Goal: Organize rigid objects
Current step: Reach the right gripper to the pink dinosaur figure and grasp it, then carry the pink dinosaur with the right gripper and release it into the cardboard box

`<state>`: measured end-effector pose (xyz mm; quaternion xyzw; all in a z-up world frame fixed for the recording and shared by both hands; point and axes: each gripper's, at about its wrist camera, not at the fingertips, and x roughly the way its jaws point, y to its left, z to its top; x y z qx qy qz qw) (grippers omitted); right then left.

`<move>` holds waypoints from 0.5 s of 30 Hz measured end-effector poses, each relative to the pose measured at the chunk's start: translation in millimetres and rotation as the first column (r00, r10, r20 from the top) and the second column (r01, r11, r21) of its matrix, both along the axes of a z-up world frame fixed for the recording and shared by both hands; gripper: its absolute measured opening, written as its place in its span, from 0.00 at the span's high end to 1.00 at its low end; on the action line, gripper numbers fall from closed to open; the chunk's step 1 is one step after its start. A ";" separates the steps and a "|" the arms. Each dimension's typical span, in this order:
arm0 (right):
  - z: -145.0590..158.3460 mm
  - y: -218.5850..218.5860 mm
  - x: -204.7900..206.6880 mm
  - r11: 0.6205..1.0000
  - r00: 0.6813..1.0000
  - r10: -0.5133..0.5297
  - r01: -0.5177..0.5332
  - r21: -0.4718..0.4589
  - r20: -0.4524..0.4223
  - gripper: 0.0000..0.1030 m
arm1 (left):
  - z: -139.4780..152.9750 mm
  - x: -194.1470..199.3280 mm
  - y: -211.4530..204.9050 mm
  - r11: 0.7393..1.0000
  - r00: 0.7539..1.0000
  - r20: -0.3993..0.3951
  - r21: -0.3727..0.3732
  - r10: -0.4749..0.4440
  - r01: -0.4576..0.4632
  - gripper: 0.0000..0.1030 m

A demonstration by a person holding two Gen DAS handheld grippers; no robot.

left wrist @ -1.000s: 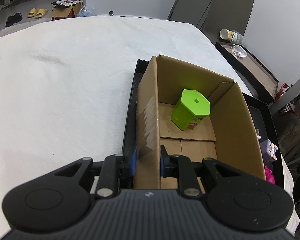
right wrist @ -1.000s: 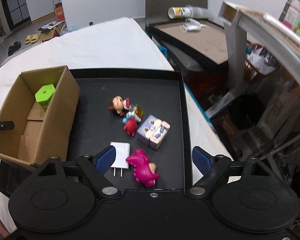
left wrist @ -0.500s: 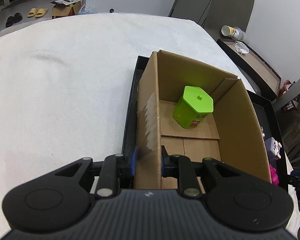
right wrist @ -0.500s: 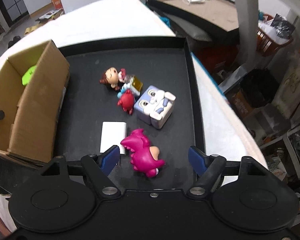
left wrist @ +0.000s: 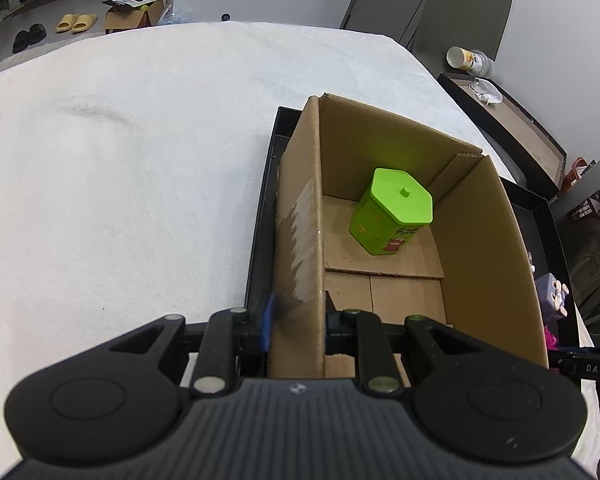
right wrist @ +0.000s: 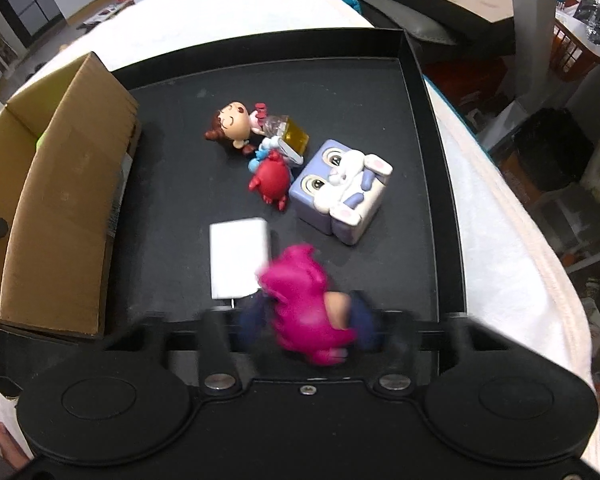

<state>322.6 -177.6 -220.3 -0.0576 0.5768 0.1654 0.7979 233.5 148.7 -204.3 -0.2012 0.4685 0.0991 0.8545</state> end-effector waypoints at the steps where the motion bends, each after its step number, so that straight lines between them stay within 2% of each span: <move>1: 1.2 0.8 -0.5 1.000 1.000 0.000 0.000 -0.014 0.004 0.62 | 0.0 0.0 0.0 1.000 1.000 0.000 0.000 0.000 0.000 0.81; 15: 33.9 8.2 -10.4 1.000 0.998 0.019 -0.019 -0.004 0.065 0.62 | -1.5 -1.0 -0.1 1.000 1.000 0.002 -0.002 0.004 -0.004 0.81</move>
